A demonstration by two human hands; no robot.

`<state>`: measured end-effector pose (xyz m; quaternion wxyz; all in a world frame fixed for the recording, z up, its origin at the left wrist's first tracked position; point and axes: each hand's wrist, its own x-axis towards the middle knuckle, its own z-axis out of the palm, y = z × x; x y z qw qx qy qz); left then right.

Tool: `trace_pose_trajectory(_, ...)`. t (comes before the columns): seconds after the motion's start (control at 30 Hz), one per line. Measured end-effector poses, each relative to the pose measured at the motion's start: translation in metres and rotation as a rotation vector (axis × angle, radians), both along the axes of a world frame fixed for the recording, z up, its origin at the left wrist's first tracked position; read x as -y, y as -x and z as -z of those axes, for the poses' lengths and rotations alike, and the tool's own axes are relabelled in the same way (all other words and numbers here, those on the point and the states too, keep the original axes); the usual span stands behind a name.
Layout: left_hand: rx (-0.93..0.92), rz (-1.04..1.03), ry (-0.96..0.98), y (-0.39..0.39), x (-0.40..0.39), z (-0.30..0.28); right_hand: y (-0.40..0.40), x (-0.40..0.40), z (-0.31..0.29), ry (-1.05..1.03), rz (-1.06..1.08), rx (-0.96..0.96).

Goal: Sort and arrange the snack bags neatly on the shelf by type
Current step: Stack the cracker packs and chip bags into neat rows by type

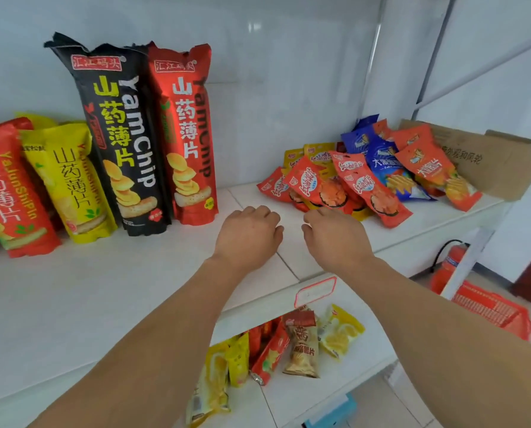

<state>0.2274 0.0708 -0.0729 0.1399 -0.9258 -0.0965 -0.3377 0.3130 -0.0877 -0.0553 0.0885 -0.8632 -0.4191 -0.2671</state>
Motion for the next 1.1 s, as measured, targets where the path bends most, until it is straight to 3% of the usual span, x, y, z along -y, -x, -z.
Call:
trace_pose_trajectory(0.23,0.059,-0.014,0.262,-0.087,0.011,-0.007,-0.091,0.01,-0.008,-0.112,0.112,-0.058)
trace_pose_trajectory(0.37,0.054,-0.145,0.361,-0.127,0.019,-0.002,-0.138,0.012,-0.008,-0.201,0.178,-0.121)
trace_pose_trajectory(0.53,0.352,-0.178,0.366,-0.175,0.028,-0.003,-0.202,0.021,-0.002,-0.269,0.291,-0.303)
trace_pose_trajectory(0.63,0.402,-0.229,0.412,-0.204,0.041,-0.01,-0.236,0.026,0.004,-0.286,0.28,-0.433)
trace_pose_trajectory(0.9,0.12,-0.543,0.41,-0.256,0.082,-0.006,-0.287,0.031,0.006,-0.273,0.16,-0.735)
trace_pose_trajectory(1.1,-0.05,-0.541,0.4,-0.265,0.096,-0.012,-0.313,0.031,0.004,-0.209,0.083,-0.903)
